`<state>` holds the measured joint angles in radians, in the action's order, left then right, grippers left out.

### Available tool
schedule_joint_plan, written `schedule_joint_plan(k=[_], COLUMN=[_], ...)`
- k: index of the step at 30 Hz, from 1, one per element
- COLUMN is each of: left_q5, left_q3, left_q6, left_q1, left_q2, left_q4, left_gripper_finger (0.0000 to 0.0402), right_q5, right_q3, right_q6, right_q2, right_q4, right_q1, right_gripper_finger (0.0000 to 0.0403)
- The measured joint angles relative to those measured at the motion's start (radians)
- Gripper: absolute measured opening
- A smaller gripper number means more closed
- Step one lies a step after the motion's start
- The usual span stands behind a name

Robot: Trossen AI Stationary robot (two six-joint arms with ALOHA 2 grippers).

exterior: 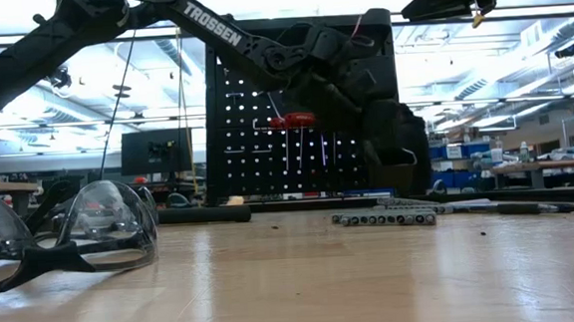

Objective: Hang tools onto peg board
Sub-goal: Put the screwdriver bits on the pegboard

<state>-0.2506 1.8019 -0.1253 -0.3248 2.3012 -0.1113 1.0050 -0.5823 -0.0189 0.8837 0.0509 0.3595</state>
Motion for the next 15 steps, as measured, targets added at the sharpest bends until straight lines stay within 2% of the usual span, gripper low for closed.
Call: schedule_joint_plan(k=[3,8,15], left_q5=[0.018,0.117,0.126], left_q3=[0.0,0.001,0.001], left_q6=[0.001,-0.004,-0.079], left_q1=[-0.003,0.007,0.038], left_q2=[0.0,-0.025,-0.096], left_q4=[0.029,0.102,0.286], left_gripper_finger=[0.0245,0.0242,0.0229], right_q5=[0.0,0.0,0.001], right_q3=[0.0,0.0,0.0], right_q6=[0.007,0.008,0.031], right_q2=[0.0,0.0,0.0], right_q4=[0.0,-0.004,-0.039], right_q1=[0.0,0.0,0.0], right_gripper_finger=[0.0165,0.0165,0.0165])
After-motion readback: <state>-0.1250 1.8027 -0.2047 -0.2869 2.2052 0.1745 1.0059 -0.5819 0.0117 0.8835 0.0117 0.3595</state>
